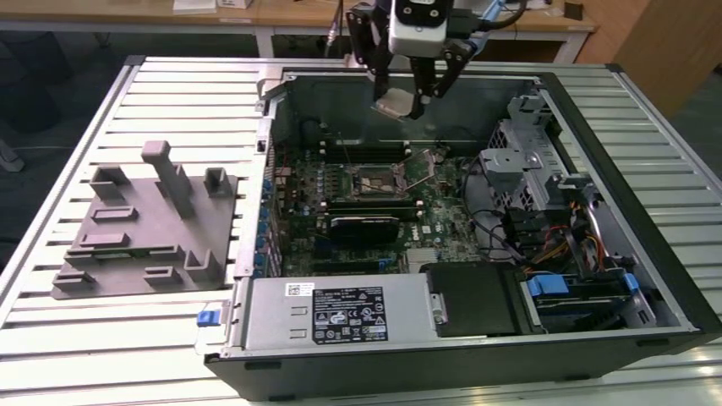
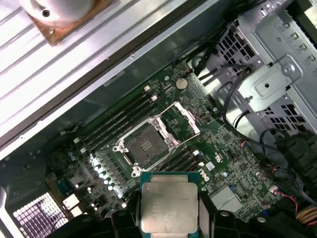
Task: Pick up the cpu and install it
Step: 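Place the cpu into insertion slot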
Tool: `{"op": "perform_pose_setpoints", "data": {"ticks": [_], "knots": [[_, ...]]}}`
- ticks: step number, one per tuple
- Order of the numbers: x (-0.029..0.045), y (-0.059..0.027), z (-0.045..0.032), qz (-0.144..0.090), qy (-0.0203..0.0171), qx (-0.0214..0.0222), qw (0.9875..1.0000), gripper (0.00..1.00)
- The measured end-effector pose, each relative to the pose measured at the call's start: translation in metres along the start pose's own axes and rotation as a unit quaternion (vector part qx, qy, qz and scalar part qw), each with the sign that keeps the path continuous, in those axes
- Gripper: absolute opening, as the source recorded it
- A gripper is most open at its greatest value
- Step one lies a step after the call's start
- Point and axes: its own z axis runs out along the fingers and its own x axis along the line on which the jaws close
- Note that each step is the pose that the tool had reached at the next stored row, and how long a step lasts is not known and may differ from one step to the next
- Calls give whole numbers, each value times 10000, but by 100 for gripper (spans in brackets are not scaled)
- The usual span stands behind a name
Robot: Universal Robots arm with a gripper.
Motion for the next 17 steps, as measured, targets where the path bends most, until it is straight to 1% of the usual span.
{"op": "perform_pose_setpoints", "data": {"ticks": [2, 4, 6, 9, 11, 13, 15, 17], "knots": [[0, 0, 6, 176, -6, -1, 9998, 54], [0, 0, 13, 354, -13, -2, 9994, 54], [0, 0, 20, 526, -19, -2, 9986, 54], [1, 0, 28, 759, -27, -3, 9971, 54], [1, 0, 34, 937, -33, -4, 9956, 54], [1, 0, 41, 1122, -39, -5, 9937, 54], [1, -1, 47, 1301, -46, -5, 9915, 54], [1, -1, 53, 1479, -52, -6, 9890, 54]]}}
